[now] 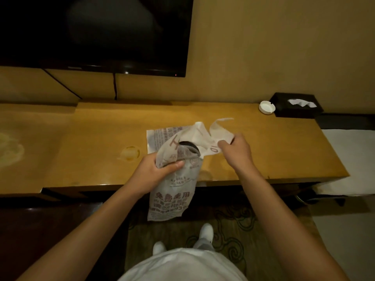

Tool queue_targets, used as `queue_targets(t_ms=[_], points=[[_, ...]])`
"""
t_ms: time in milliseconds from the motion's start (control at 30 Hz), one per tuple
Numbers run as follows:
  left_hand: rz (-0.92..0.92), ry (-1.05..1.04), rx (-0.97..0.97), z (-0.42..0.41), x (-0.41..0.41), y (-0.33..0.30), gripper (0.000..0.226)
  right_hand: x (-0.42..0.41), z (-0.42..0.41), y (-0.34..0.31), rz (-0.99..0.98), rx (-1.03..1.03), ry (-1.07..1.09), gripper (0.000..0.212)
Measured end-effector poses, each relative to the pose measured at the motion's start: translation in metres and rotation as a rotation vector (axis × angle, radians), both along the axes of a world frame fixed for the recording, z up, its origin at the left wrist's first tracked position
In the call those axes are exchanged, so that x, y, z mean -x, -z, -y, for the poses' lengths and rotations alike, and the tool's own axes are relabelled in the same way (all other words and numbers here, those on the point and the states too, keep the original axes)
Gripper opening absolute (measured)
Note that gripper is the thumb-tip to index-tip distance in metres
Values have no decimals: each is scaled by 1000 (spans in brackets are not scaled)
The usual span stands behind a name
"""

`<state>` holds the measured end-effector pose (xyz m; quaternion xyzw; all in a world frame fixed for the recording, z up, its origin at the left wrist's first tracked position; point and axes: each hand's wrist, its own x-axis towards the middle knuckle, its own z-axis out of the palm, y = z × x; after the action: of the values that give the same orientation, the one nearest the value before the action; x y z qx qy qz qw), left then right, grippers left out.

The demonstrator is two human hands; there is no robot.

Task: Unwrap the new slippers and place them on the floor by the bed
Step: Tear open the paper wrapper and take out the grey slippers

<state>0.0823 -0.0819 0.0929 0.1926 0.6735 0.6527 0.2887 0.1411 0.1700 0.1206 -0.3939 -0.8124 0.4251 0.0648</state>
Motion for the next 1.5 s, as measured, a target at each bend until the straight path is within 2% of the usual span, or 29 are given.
queue_targets(t_ms=[33, 100, 167, 200, 267, 333, 433, 533, 600, 667, 733, 800, 833, 933, 1000, 1067, 1200, 1267, 1367, 1500], points=[[-15, 4, 15, -2, 0, 1, 30, 0, 2, -7, -51, -183, 21, 24], [-53, -15, 47, -6, 0, 2, 31, -3, 13, -30, -378, -422, 62, 19], [-75, -23, 66, -9, 1, 2, 32, -3, 26, -50, -645, -432, -102, 11], [-81, -15, 66, -11, 2, 2, 33, -3, 34, -58, -669, -368, -255, 13], [-106, 4, 65, -14, 3, 2, 34, -4, 47, -64, -568, -251, -530, 31], [-116, 6, 72, -16, 4, 1, 36, -2, 51, -58, -449, -348, -632, 34], [-110, 9, 82, -14, 6, 0, 33, 5, 41, -41, -299, -511, -487, 25], [-92, 64, 70, -10, 7, 0, 31, 9, 21, -31, -37, -540, -318, 34], [-89, 72, 75, -8, 7, 0, 31, 7, 12, -37, -18, -486, -225, 41], [-95, 54, 100, -10, 9, 1, 33, 2, 9, -52, -236, -388, -139, 43], [-113, 33, 131, -12, 11, 2, 37, -6, 18, -76, -636, -327, -95, 31], [-134, 23, 154, -16, 13, 4, 37, -10, 31, -94, -867, -294, -266, 23], [-139, 22, 162, -19, 14, 3, 37, -10, 38, -100, -874, -254, -404, 21], [-176, 29, 151, -28, 16, -1, 39, -3, 50, -92, -578, -250, -638, 16], [-188, 30, 119, -32, 16, -4, 38, 5, 47, -76, -355, -373, -644, 19], [-168, 40, 91, -35, 16, -5, 37, 8, 39, -60, -242, -370, -608, 21], [-146, 72, 104, -36, 16, -1, 33, 8, 20, -43, -180, 9, -548, 18], [-146, 94, 129, -35, 15, 2, 30, 8, 15, -40, -167, 104, -583, 16], [-164, 159, 192, -35, 16, 2, 27, 10, 13, -37, -119, 102, -692, 16], [-275, 240, 249, -43, 18, 1, 28, 16, 31, -32, -48, -30, -834, 19]])
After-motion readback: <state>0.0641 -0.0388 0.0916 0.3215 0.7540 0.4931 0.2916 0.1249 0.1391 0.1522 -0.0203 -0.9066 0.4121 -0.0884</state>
